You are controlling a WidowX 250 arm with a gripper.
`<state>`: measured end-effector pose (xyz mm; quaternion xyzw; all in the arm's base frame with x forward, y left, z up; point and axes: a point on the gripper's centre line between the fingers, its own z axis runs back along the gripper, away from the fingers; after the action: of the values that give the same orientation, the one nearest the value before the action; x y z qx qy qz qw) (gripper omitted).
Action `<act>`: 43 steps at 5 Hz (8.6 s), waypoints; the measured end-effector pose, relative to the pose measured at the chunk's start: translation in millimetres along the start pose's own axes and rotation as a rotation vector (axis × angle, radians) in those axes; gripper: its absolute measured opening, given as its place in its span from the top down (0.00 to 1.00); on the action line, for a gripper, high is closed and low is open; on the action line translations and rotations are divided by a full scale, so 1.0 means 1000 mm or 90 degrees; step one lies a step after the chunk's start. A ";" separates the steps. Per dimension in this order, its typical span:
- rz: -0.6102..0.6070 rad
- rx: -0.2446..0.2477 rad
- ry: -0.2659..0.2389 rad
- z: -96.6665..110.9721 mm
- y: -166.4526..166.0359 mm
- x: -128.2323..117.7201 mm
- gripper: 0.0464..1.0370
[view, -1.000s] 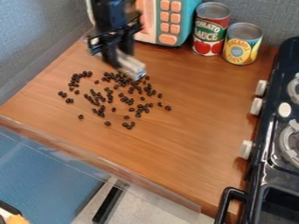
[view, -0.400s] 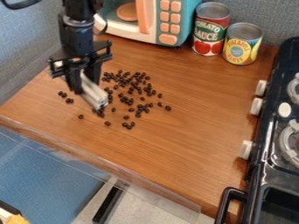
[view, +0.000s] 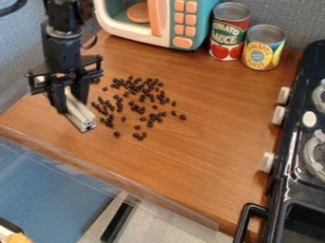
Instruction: Sweep into pile
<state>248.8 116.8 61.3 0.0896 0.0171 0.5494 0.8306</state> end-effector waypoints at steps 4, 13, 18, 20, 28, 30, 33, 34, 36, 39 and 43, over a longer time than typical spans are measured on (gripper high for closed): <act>0.132 -0.053 0.049 -0.018 -0.026 -0.008 0.66; 0.144 -0.055 0.034 -0.038 -0.020 -0.007 0.66; 0.174 -0.039 0.031 -0.045 -0.023 -0.005 0.66; 0.184 -0.067 0.040 -0.040 -0.043 -0.002 0.66; 0.315 -0.144 0.053 -0.027 -0.119 0.029 0.67; 0.271 -0.208 0.110 0.014 -0.124 0.004 0.67; 0.136 -0.258 0.129 0.043 -0.093 -0.043 0.67; 0.128 -0.227 0.131 0.036 -0.077 -0.057 0.67; 0.168 -0.165 0.131 0.010 -0.054 -0.078 0.67; 0.315 -0.125 0.098 -0.017 -0.063 -0.087 0.67; 0.364 -0.100 0.078 -0.029 -0.079 -0.080 0.67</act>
<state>284.9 17.6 13.9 -0.0071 -0.0015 0.7651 0.6439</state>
